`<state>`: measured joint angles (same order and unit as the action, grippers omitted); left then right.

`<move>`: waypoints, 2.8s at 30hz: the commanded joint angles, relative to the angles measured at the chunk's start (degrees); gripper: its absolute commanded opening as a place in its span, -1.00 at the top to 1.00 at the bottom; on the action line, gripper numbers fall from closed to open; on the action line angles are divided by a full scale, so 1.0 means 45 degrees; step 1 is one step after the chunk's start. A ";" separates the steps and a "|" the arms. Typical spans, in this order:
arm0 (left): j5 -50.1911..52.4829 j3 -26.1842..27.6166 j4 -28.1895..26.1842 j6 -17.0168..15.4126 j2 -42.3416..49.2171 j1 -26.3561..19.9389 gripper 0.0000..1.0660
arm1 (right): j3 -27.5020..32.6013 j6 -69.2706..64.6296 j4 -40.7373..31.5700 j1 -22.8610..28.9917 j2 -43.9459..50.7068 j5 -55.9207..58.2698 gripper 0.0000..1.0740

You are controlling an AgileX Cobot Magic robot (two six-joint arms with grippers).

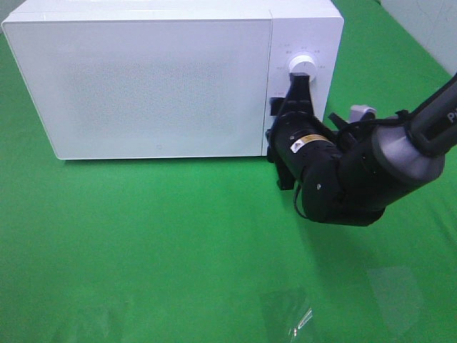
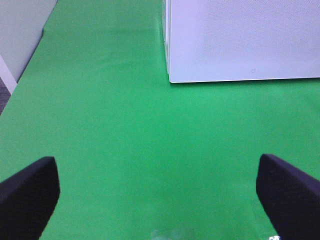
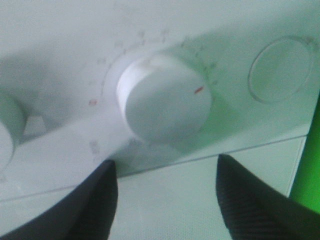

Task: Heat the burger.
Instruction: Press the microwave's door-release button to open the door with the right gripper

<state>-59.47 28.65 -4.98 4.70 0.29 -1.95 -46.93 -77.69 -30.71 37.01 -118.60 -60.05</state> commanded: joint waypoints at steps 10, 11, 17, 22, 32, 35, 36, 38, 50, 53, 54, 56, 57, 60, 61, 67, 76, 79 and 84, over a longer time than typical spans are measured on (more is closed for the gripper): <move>0.0051 -0.0038 -0.0089 -0.0025 0.0306 0.0000 -0.88 | 0.0025 0.1897 0.0369 -0.0051 0.0420 0.0446 -0.42; 0.0051 -0.0038 -0.0089 -0.0025 0.0306 0.0000 -0.88 | 0.0255 0.2305 0.0369 -0.0051 0.0637 0.0446 -0.42; 0.0051 -0.0038 -0.0089 -0.0025 0.0306 0.0000 -0.88 | 0.0955 0.4736 0.0802 -0.0051 0.1604 0.1910 -0.42; 0.0051 -0.0038 -0.0089 -0.0025 0.0306 0.0000 -0.88 | 0.1019 0.7410 0.1337 -0.0076 0.2190 0.3514 -0.42; 0.0051 -0.0038 -0.0089 -0.0025 0.0306 0.0000 -0.88 | 0.1019 1.5190 0.2215 -0.0089 0.3616 0.7398 -0.42; 0.0051 -0.0038 -0.0089 -0.0025 0.0306 0.0000 -0.88 | 0.1019 1.6196 0.2508 -0.0089 0.4023 0.8238 -0.42; 0.0051 -0.0038 -0.0089 -0.0025 0.0306 0.0000 -0.88 | 0.1019 1.7036 0.2737 -0.0089 0.4405 0.9104 -0.42; 0.0051 -0.0038 -0.0089 -0.0025 0.0306 0.0000 -0.88 | 0.1019 1.7749 0.2737 -0.0242 0.4838 0.9982 -0.42; 0.0051 -0.0038 -0.0089 -0.0025 0.0306 0.0000 -0.88 | 0.1019 1.9239 0.3807 -0.1388 0.8645 1.6272 -0.42; 0.0051 -0.0038 -0.0089 -0.0025 0.0306 0.0000 -0.88 | 0.1019 1.9060 0.4049 -0.1388 0.8951 1.6705 -0.42; 0.0051 -0.0038 -0.0089 -0.0025 0.0306 0.0000 -0.88 | 0.1019 1.8729 0.4482 -0.1388 0.9473 1.7571 -0.42; 0.0051 -0.0038 -0.0089 -0.0025 0.0306 0.0000 -0.88 | 0.1019 1.8347 0.4940 -0.1388 1.0008 1.8246 -0.42; 0.0051 -0.0038 -0.0089 -0.0025 0.0306 0.0000 -0.88 | 0.1019 1.7813 0.5564 -0.1388 1.0593 1.9099 -0.42; 0.0051 -0.0038 -0.0089 -0.0025 0.0306 0.0000 -0.88 | 0.1019 1.7265 0.6112 -0.1388 1.1154 1.9990 -0.42; 0.0051 -0.0038 -0.0089 -0.0025 0.0306 0.0000 -0.88 | 0.1019 1.6845 0.6672 -0.1388 1.1765 2.0843 -0.42; 0.0051 -0.0038 -0.0089 -0.0025 0.0306 0.0000 -0.88 | 0.1019 1.6323 0.7296 -0.1388 1.3598 2.2460 -0.42; 0.0051 -0.0038 -0.0089 -0.0025 0.0306 0.0000 -0.88 | 0.1019 1.6297 0.7512 -0.1464 1.6450 2.3975 -0.42; 0.0051 -0.0038 -0.0089 -0.0025 0.0306 0.0000 -0.88 | 0.1019 1.6132 0.7589 -0.1642 1.6858 2.4268 -0.42; 0.0051 -0.0038 -0.0089 -0.0025 0.0306 0.0000 -0.88 | 0.1604 1.6030 0.7576 -0.3043 1.8398 2.4510 -0.42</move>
<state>-59.47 28.65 -4.98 4.70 0.29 -1.95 -41.37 -4.87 3.09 26.41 -39.48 49.56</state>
